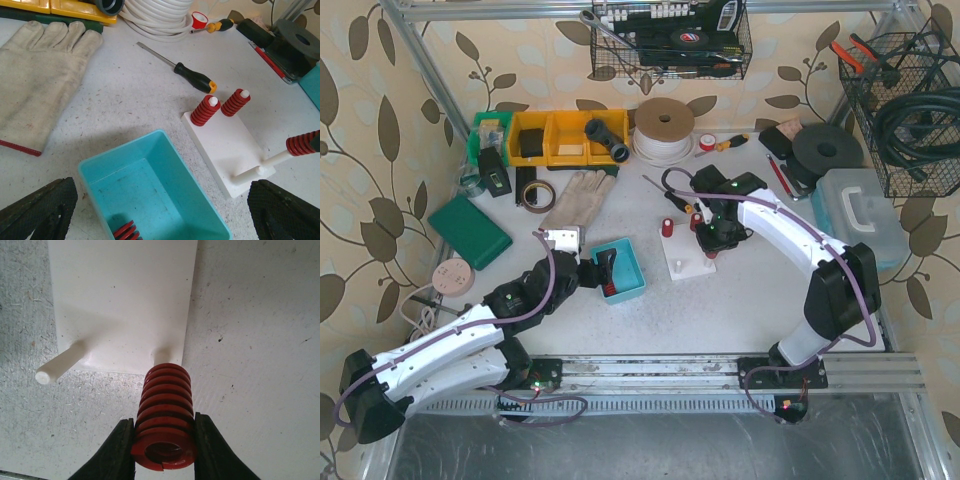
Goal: Install the large spring
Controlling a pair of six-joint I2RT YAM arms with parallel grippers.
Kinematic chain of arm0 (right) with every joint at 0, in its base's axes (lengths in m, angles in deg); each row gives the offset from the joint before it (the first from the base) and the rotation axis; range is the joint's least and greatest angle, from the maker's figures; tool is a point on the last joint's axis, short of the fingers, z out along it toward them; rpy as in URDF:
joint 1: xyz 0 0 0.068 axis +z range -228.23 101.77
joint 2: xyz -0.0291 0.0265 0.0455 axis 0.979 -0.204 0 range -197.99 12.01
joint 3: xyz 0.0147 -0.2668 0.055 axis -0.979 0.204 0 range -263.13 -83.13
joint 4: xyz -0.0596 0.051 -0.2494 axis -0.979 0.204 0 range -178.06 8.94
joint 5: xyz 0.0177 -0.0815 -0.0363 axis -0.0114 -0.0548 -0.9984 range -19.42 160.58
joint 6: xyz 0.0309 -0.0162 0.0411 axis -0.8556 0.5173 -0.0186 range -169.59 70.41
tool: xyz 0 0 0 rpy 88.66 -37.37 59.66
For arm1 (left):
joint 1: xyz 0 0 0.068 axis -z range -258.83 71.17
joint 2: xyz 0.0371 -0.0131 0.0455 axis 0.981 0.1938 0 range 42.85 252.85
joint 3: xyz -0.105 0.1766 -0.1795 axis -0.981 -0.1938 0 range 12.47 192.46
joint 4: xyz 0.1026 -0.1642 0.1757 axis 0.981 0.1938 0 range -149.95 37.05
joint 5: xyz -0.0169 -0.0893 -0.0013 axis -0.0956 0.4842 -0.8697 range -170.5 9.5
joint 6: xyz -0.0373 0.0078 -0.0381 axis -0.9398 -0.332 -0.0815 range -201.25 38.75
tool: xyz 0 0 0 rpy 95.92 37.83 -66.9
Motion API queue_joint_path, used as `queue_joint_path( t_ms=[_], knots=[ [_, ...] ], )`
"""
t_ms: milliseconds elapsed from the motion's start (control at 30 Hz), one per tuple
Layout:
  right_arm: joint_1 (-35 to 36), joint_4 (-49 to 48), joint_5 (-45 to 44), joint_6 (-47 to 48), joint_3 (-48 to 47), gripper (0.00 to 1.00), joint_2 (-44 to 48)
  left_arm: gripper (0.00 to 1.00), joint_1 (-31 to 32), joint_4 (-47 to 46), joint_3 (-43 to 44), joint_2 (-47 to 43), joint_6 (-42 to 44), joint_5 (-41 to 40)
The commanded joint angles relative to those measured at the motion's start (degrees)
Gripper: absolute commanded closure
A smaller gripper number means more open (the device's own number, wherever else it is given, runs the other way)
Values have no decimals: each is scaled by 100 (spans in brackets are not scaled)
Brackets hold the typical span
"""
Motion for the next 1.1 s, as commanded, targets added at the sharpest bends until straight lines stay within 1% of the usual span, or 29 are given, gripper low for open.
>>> queue_joint_path(
  t_ms=[0,400,600,767,1067],
  knots=[
    [-24,-129,86,4,114,100,-91,5,47,-223,140,-7,110,48],
    [-66,-328,205,78,300,100,-335,5,41,-222,159,64,104,24],
    [-68,-367,188,77,449,100,-225,5,40,-241,158,65,96,-1],
    [-68,-585,215,24,591,100,-189,5,39,-231,161,64,91,-10],
    [-66,-871,-8,-126,636,100,-242,5,41,-205,141,36,58,-37]
  ],
)
